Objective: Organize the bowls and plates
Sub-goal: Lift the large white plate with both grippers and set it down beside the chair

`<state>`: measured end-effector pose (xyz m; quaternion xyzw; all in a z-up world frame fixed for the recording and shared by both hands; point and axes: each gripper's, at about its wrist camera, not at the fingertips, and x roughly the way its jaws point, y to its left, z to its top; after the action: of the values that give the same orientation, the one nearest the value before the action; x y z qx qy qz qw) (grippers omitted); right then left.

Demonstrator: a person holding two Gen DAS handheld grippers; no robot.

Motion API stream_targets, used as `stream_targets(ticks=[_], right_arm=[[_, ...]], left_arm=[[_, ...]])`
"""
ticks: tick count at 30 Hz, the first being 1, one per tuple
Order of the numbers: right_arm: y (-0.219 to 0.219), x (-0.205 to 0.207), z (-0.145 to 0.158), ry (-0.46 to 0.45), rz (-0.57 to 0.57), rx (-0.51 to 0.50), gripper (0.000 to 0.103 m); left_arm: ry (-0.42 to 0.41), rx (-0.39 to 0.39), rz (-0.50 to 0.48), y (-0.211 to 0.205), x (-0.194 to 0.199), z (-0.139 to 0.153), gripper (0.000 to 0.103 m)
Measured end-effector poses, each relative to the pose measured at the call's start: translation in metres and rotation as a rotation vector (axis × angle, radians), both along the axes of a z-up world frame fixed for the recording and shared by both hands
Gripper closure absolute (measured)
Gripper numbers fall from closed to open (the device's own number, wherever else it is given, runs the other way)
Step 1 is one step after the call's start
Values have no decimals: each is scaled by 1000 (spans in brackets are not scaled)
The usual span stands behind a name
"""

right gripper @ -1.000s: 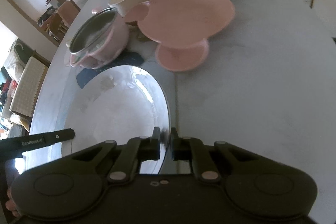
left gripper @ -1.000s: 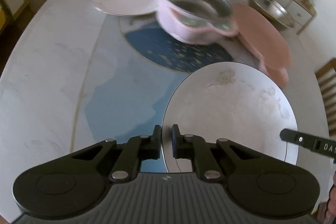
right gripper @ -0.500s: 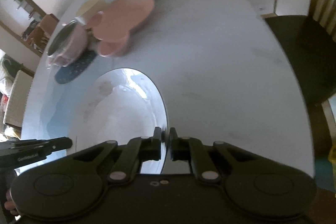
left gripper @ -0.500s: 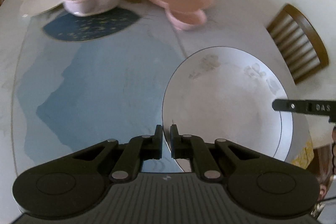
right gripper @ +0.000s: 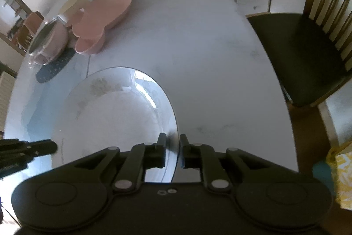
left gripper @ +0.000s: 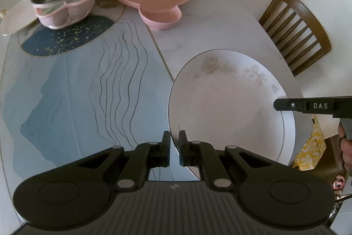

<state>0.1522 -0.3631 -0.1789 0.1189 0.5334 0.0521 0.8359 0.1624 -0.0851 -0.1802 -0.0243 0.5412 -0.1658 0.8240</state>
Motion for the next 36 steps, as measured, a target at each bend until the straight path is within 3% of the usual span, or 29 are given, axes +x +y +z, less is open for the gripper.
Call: stream_targets(ticks=[9,16,22,27,30,33,34,35,36], right_arm=[[4,-2,17,-31,-5,-69,80],[40,-15,53,-142,106,-144,71],[73,-18,80,-212,174,-115,62],[104,-20,102,-265,242,-91,52],[122,-16,113,-293,282,-70,46],[139,-11,123,-313,321,-60,42],[145,-9,127,-319,335,-57,40],[150,-8,130,-324,347,-57,39],[156,-5,134,-331,362,-58,39]], left_arm=[[-50,25,20,11,-9,17,97],[-117,26,51,30,-18,40,97],[-174,14,92,52,-30,62,96],[-212,5,152,79,-39,79,90],[-238,15,191,95,-43,89,82],[-273,30,229,112,-47,99,57],[-288,39,243,117,-48,104,40],[-309,45,263,123,-49,108,34],[-321,48,277,127,-49,111,34]])
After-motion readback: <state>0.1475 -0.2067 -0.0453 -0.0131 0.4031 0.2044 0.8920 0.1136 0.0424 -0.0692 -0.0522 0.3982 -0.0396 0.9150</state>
